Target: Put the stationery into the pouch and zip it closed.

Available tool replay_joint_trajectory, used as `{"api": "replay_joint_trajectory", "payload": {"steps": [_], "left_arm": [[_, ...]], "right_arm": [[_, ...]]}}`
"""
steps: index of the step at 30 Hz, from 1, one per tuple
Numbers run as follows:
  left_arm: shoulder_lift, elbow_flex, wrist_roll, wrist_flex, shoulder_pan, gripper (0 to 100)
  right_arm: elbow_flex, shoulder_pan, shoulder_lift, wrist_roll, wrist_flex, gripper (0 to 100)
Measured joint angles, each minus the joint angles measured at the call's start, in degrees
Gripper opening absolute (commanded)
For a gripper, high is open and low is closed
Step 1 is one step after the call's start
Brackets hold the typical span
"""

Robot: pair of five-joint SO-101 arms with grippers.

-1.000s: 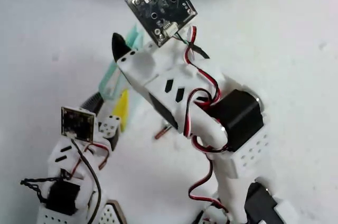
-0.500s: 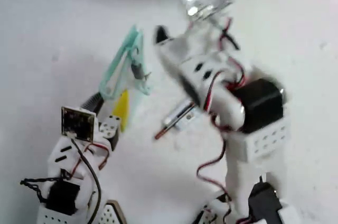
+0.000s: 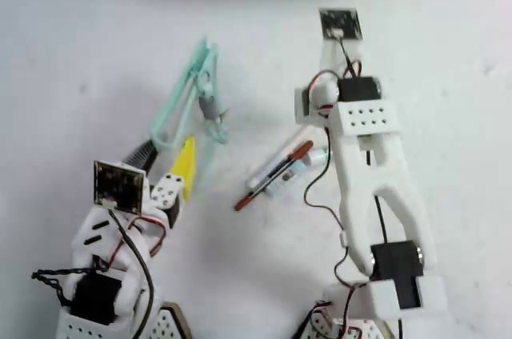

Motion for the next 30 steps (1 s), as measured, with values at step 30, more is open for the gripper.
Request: {"api": "replay_joint_trajectory", "payload": {"steps": [30], "left_arm": [[0.0, 0.09, 0.0, 0.0, 0.0, 16]], "right_arm": [[3.16, 0.53, 21.27, -4.48, -22.15, 13.0]]}}
